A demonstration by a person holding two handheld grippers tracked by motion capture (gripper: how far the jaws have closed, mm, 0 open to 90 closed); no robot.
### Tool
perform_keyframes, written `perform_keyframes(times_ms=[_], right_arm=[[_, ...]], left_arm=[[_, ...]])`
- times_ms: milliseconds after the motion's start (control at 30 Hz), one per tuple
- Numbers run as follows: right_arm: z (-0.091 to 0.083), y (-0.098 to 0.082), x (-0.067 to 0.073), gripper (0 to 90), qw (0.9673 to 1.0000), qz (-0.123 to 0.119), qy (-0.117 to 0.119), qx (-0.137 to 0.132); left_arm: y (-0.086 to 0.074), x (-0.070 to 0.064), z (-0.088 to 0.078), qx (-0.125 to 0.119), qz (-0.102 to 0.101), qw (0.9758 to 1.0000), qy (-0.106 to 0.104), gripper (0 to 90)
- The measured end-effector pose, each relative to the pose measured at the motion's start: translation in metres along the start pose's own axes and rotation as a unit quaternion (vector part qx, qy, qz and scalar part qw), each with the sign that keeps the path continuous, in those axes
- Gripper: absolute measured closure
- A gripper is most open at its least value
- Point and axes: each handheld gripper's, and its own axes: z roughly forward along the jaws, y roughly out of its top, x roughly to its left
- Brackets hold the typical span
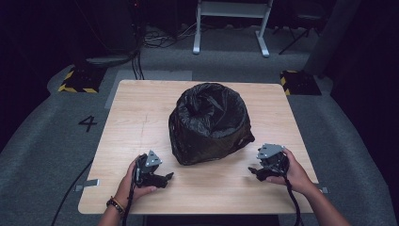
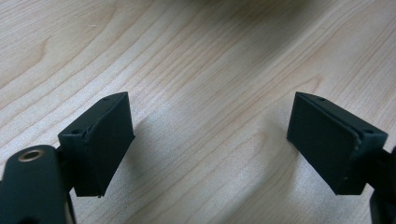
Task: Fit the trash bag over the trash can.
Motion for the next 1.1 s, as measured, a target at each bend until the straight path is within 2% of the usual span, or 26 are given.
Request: perform_keyframes(times_ms=[100, 300, 467, 767, 933, 1033, 1100], right_arm=[[-0.001, -0.007, 0.0, 19.6, 0.9999, 0.007, 0.01, -0.009], [-0.002, -0.023, -0.003, 19.6, 0.9992, 0.034, 0.008, -0.02], [-0.002, -0.037, -0.007, 19.4, 0.9976, 0.06, 0.013, -0.033], [-0.001, -0.058, -0.013, 19.1, 0.9939, 0.101, 0.004, -0.045], [-0.003, -0.071, -0.018, 19.1, 0.9894, 0.134, 0.003, -0.056], [-0.004, -0.08, -0.023, 19.1, 0.9854, 0.158, 0.001, -0.063], [-0.005, -0.086, -0.025, 19.4, 0.9816, 0.178, 0.004, -0.069]], left_arm=[[0.0, 0.0, 0.0, 0.0, 0.0, 1.0, 0.0, 14.7], [0.0, 0.0, 0.0, 0.0, 0.0, 1.0, 0.0, 14.7], [0.0, 0.0, 0.0, 0.0, 0.0, 1.0, 0.0, 14.7], [0.0, 0.0, 0.0, 0.001, 0.002, 1.0, 0.001, 14.7], [0.0, 0.0, 0.0, 0.001, 0.002, 1.0, 0.002, 14.7], [0.0, 0.0, 0.0, 0.001, 0.001, 1.0, 0.003, 14.7], [0.0, 0.0, 0.0, 0.001, 0.001, 1.0, 0.002, 14.7]])
